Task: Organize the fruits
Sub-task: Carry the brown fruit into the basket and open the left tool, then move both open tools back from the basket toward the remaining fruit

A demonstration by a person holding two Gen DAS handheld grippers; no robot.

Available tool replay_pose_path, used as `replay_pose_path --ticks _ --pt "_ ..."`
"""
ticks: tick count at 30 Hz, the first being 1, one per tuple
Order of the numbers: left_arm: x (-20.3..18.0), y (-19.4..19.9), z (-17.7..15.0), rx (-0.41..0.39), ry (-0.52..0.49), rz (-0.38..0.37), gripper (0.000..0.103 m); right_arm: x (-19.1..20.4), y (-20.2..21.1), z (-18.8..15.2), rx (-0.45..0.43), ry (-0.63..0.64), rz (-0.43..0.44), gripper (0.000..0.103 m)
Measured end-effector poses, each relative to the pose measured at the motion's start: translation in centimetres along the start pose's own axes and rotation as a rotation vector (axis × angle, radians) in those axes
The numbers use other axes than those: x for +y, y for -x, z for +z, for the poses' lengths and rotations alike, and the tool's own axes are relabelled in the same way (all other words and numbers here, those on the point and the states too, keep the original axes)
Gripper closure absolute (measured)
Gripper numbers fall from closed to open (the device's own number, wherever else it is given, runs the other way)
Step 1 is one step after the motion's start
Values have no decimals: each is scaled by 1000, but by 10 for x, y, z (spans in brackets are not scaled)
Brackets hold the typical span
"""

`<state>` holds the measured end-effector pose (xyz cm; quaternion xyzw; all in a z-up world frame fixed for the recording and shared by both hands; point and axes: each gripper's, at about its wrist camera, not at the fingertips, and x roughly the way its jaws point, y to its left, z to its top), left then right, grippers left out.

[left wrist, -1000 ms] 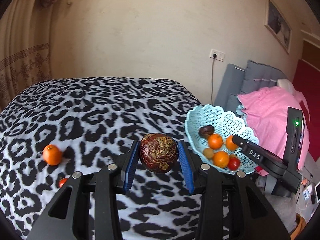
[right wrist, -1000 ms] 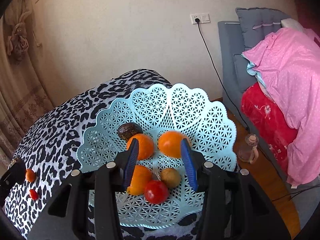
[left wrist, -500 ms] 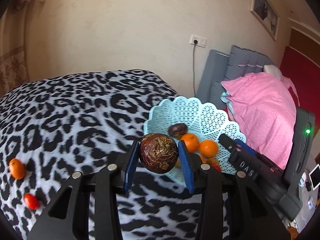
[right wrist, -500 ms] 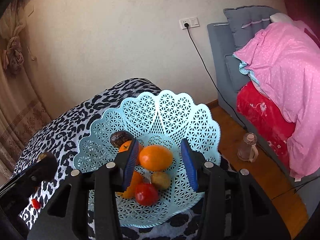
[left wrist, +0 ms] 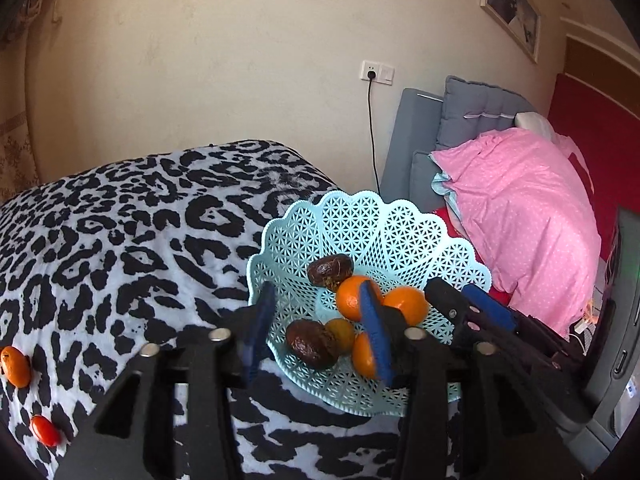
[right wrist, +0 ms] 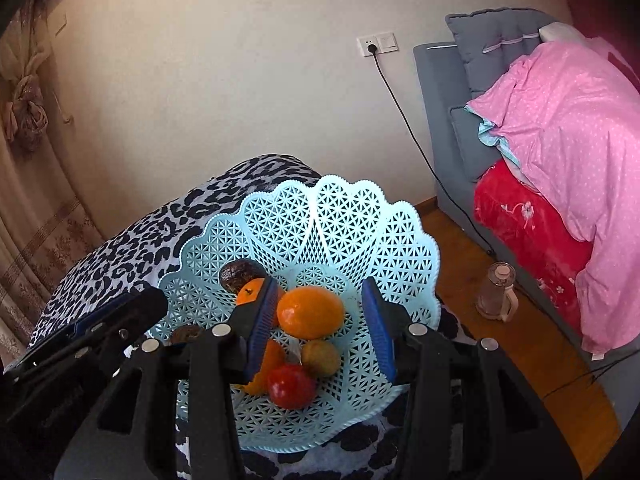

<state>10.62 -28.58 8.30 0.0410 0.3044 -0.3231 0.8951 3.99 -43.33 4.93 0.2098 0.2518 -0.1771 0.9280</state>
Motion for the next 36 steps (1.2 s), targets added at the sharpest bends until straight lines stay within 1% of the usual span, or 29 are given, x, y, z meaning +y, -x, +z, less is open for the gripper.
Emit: replay_pose_path --ticks 2,5,10,11,12,13,14,15,18,23,32,36 --pt "1 3 -2 -19 0 19 37 0 0 0 -2 0 0 58" --pt "3 5 -4 -22 -5 33 30 0 0 0 -4 1 -1 58" --pt "5 9 -7 -25 1 42 25 -1 2 0 -16 9 -2 57" --pt "6 11 -8 -29 2 45 22 -1 3 0 -19 7 -2 57" --pt "7 14 -9 -36 2 49 20 -2 4 0 -23 3 -2 55" --pt "8 16 -10 -41 1 53 20 -2 5 0 -31 -2 -5 50" --pt "9 18 -11 -42 -3 60 20 -3 6 0 -38 -5 -7 44" --pt "10 19 -12 -42 -5 63 20 -4 7 0 -44 -6 -6 43" --pt "13 21 -15 -31 1 71 20 -4 7 1 -44 -8 -4 43" --pt "24 28 -22 -21 54 76 20 -6 9 1 -45 -15 1 42" --pt "38 42 -31 -20 78 127 20 -6 12 1 -66 -15 -2 42" --pt "46 51 -35 -24 96 140 20 -1 16 -1 -80 6 31 42"
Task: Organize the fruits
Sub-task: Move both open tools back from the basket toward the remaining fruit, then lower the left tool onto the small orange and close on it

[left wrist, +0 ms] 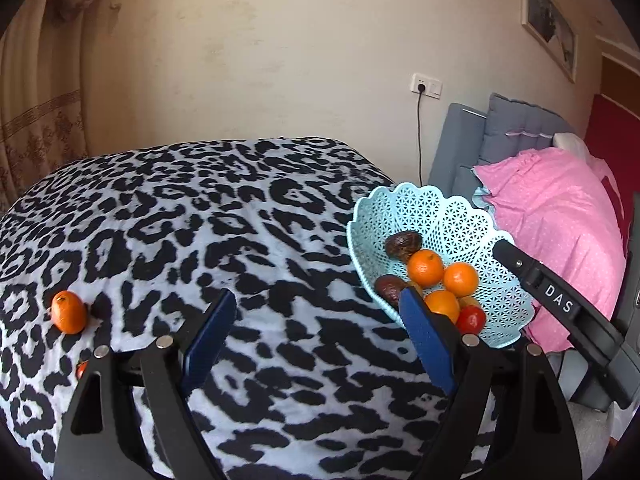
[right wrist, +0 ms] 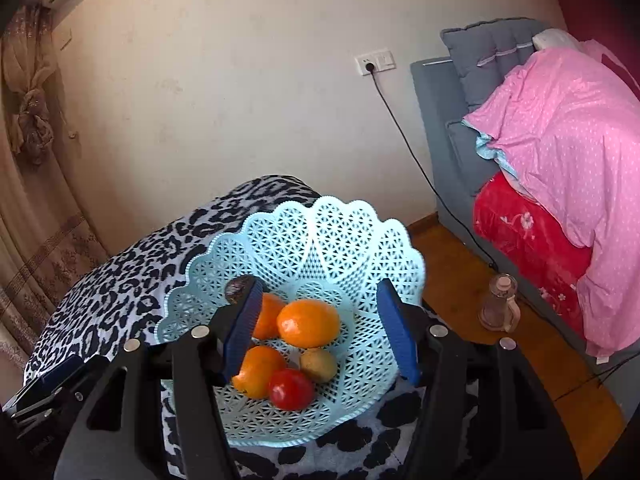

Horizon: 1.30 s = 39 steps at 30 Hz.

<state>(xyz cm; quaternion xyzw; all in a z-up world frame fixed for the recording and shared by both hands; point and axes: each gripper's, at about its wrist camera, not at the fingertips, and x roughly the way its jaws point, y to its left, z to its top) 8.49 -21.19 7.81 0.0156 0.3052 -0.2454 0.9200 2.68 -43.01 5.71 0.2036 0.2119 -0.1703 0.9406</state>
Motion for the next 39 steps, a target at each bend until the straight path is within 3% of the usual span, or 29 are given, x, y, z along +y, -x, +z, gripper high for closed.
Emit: replay_pose_path --ticks 11,13,15,18,23,28,39 --pt "22 14 -10 11 54 32 20 15 6 -5 -30 66 37 40" --pt "26 18 -12 10 65 33 20 14 9 -6 -56 64 40 34" --pt "31 23 -14 5 74 40 14 13 17 -6 -121 61 39 17" --pt "41 31 -18 -8 92 52 13 13 26 -6 -186 75 28 12" --pt "69 42 -23 -18 138 87 13 24 16 -7 -103 140 43 12" --pt "100 51 -25 -30 168 162 13 36 14 -13 -89 197 52 12" --pt "165 58 -26 -32 257 248 13 57 11 -24 -70 305 50 12"
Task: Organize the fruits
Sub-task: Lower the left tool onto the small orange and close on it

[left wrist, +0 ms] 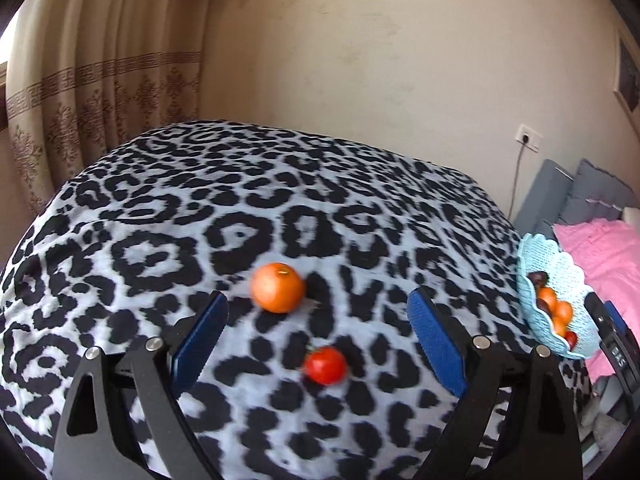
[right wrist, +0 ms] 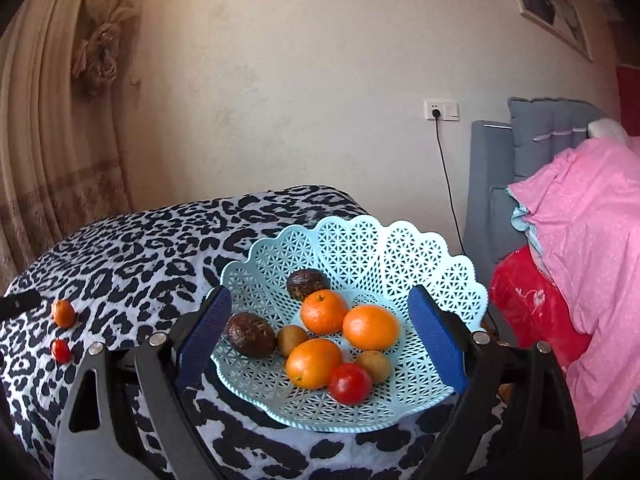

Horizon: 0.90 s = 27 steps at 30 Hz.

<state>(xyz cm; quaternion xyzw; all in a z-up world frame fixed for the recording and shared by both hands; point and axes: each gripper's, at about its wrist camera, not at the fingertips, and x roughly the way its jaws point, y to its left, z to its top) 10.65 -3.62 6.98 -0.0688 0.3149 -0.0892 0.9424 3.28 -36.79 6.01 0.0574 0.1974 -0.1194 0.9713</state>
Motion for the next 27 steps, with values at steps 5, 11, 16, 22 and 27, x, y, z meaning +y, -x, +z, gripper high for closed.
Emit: replay_pose_path --ticks 5,11,16,22,27 --pt "14 -16 4 34 33 22 13 5 0 -1 2 21 10 12" --pt "20 -35 9 72 27 38 13 12 1 -2 2 53 38 12" --pt "23 -54 13 116 30 33 18 25 3 -4 0 100 75 12" --pt "22 -69 13 147 21 19 30 32 1 -5 14 120 101 12" --pt "27 -80 10 171 46 6 37 35 0 -6 23 132 108 12"
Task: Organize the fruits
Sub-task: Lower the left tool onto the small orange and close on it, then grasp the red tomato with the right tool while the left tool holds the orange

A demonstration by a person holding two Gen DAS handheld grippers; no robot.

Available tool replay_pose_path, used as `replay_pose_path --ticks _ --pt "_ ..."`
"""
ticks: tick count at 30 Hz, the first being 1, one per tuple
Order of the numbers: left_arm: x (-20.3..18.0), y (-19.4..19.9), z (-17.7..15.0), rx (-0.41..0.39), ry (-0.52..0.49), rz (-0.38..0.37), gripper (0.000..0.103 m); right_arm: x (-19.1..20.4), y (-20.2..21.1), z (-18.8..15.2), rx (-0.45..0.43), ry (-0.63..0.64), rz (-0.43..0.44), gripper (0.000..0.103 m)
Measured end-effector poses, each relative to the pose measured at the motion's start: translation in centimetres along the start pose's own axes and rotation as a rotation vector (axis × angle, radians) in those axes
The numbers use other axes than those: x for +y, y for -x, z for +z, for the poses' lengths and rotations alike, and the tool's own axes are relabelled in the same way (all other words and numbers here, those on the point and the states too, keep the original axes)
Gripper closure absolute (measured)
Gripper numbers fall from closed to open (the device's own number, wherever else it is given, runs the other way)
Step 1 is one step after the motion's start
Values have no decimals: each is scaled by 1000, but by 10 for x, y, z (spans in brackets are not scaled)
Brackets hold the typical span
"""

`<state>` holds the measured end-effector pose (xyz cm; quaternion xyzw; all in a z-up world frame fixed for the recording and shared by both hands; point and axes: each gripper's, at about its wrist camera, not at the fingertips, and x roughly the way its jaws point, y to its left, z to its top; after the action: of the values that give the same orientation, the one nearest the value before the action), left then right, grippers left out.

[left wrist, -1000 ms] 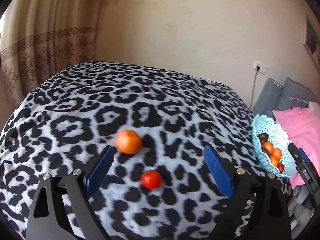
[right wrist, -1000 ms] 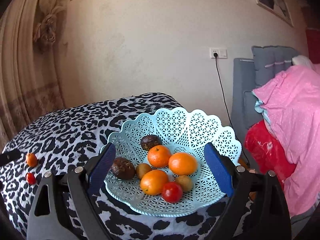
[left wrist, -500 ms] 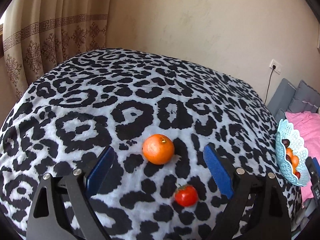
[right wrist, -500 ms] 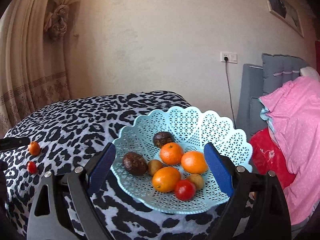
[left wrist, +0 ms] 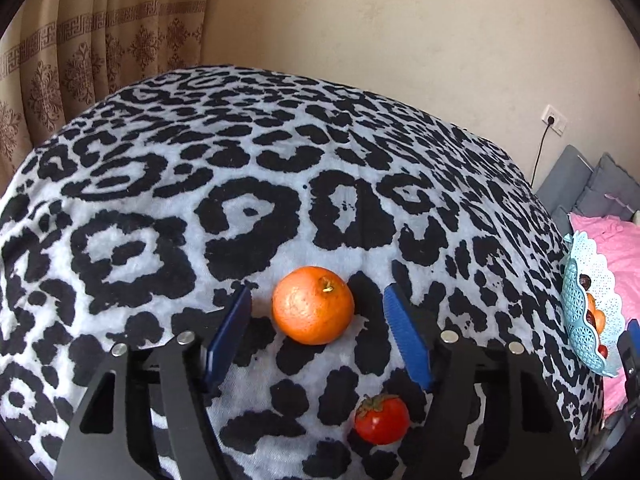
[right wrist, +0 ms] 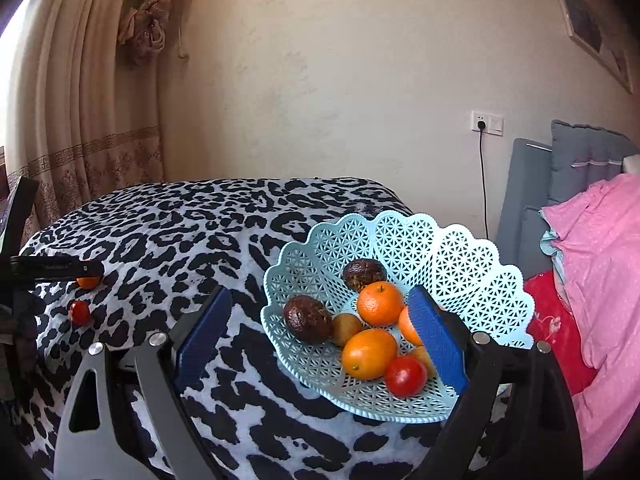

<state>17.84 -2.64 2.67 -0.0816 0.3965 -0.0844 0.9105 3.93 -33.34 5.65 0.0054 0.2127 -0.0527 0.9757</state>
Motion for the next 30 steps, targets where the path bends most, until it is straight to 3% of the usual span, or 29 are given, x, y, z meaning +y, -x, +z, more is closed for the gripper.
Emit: replay_pose_path --ticks 9,18,23,30 --pt "7 -2 -1 -3 28 -15 63 5 -3 -1 11 29 0 12" --pt "21 13 -5 -64 88 -75 63 18 -10 2 49 85 -18 12" --pt "31 25 -6 -110 136 -62 63 48 -7 11 81 110 73 12" --pt "42 32 -7 -138 175 -14 63 114 -24 11 215 120 298 14"
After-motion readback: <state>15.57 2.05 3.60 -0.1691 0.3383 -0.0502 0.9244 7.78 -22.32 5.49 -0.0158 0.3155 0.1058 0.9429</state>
